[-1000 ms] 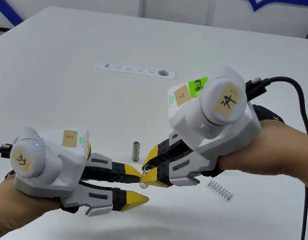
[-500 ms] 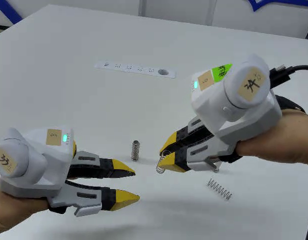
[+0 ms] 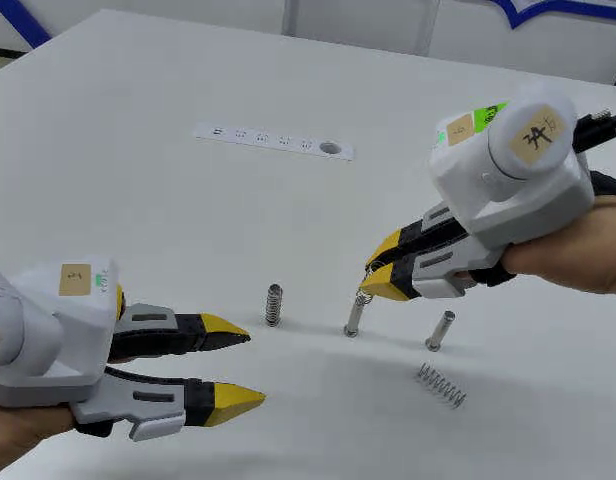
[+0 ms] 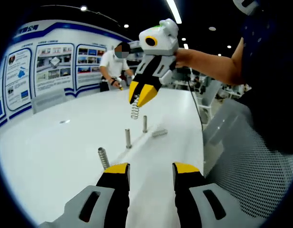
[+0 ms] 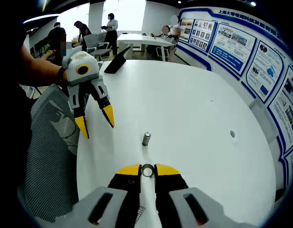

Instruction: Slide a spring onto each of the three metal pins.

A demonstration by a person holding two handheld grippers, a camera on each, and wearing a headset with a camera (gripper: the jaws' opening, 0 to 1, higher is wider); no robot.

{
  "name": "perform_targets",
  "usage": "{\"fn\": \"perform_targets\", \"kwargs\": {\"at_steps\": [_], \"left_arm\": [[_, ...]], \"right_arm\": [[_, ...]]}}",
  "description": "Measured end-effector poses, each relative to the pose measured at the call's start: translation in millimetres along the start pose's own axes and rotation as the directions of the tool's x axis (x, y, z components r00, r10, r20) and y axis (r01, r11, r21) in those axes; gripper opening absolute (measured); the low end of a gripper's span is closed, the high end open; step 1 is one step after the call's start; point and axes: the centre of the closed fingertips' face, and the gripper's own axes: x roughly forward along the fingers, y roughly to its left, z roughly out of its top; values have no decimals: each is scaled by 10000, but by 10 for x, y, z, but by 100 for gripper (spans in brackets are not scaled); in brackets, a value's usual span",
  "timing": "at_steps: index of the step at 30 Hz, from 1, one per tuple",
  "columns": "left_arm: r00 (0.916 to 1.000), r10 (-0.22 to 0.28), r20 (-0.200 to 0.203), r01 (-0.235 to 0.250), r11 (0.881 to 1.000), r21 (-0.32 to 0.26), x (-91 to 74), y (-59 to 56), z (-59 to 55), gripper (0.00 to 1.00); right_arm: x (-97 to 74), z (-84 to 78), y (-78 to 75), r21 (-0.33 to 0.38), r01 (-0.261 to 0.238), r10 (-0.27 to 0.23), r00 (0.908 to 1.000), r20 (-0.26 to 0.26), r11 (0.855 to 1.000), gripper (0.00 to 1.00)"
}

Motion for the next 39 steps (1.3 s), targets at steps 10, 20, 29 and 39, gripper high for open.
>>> {"fn": "perform_targets", "kwargs": {"at_steps": [10,20,29,39], "left_arm": [[9997,214,83,-213,9996,-204,-47,5,-16,40],[9997,242,104,-239,9993,-304,-48,2,-19,44],[9996,252,97,-249,9991,-347,-49,7,-27,46],[9996,245,119,-240,9990,-386,-45,7,-32,49]], "right_arm": [[179,-129,-107,520,62,-51,9998,-217,9986,11],[243,-196,-142,762,87,-68,9997,-248,9971,11],[295,-193,-137,874,-10,27,9998,-192,9962,11],[408,-270,-129,859,-57,95,9990,-436,9963,12]]}}
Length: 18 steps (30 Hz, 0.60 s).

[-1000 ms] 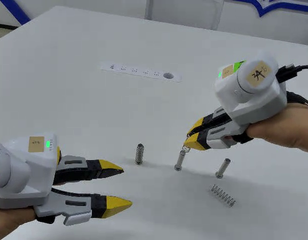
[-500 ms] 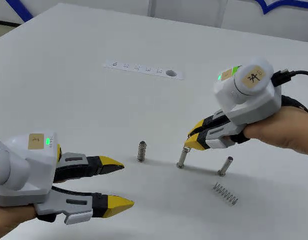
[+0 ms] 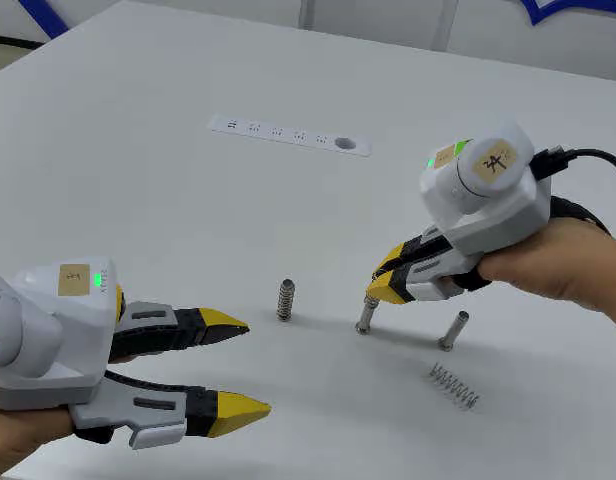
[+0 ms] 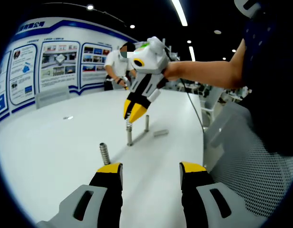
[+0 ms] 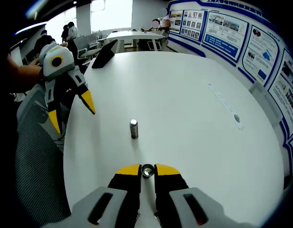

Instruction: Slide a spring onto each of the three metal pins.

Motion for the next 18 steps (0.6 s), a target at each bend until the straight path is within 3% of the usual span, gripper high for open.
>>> {"fn": "perform_targets", "kwargs": {"at_steps": [18], "left_arm": [[10000,60,20,-60,9999,-103,-14,22,-3,53]], "right_arm": [[220,-112,-6,30,-59,60,9997,-236,10000,12]]}}
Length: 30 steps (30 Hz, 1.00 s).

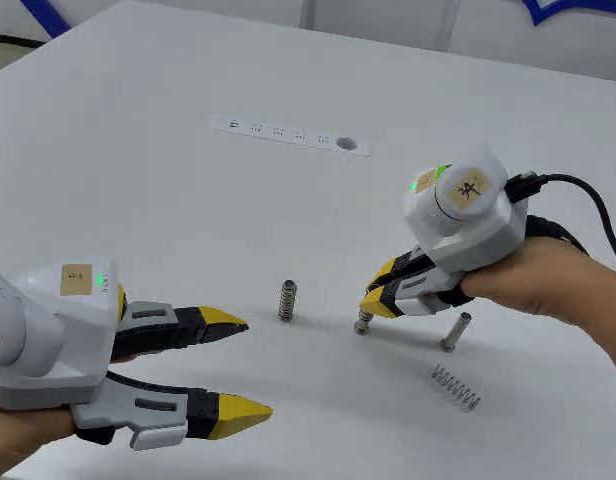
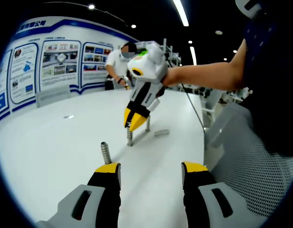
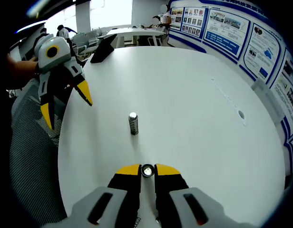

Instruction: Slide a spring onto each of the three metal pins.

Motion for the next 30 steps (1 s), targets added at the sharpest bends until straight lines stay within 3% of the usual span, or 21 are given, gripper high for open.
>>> {"fn": "perform_targets", "kwargs": {"at_steps": [21,30], "left_arm": [[9999,134,-88,-135,9999,-52,-27,8,-5,54],[9998,201,-73,-202,9998,-73,-39,12,-5,54]], "right_arm": [[145,-132,3,175,33,-30,9999,-167,9998,13],[-6,-129,-9,250,364,-366,9993,59,9990,17]]}}
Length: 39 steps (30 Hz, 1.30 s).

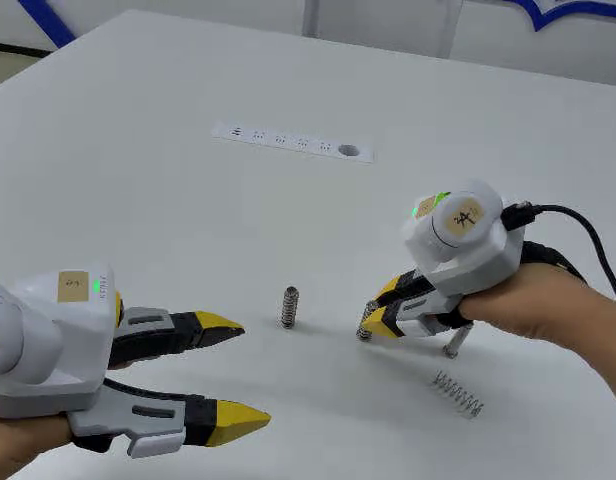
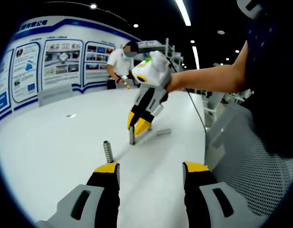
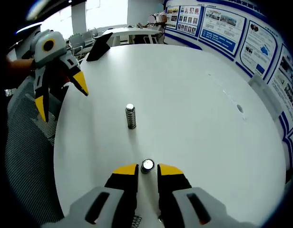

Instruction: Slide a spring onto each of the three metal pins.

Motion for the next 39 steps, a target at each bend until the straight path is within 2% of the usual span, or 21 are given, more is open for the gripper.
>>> {"fn": "perform_targets", "kwargs": {"at_steps": [5,10,15,19,26,29,39], "left_arm": [[10000,16,43,-16,10000,-24,1,-5,0,54],[10000,15,34,-15,10000,-38,2,-9,-14,54],[10000,4,81,-4,10000,-38,1,-3,-5,54],[10000,-23,91,23,10000,-22,8,-11,0,54],[9999,-98,29,98,9999,20,21,-25,-1,53],[9999,-110,18,110,9999,58,23,-27,17,53],[9999,-94,-110,96,9999,143,22,-38,15,52]], "right_arm": [[-166,-15,6,169,366,-370,9989,277,9992,17],[-304,-139,79,439,539,-554,9978,356,9976,17],[-424,-316,175,801,663,-692,9970,334,9946,17],[-480,-537,254,1279,754,-778,9969,141,9889,17],[-527,-911,277,1924,980,-920,9950,-398,9764,17],[-518,-977,275,2277,955,-882,9952,-421,9690,17],[-425,-1102,288,2343,992,-825,9934,-803,9671,17]]}}
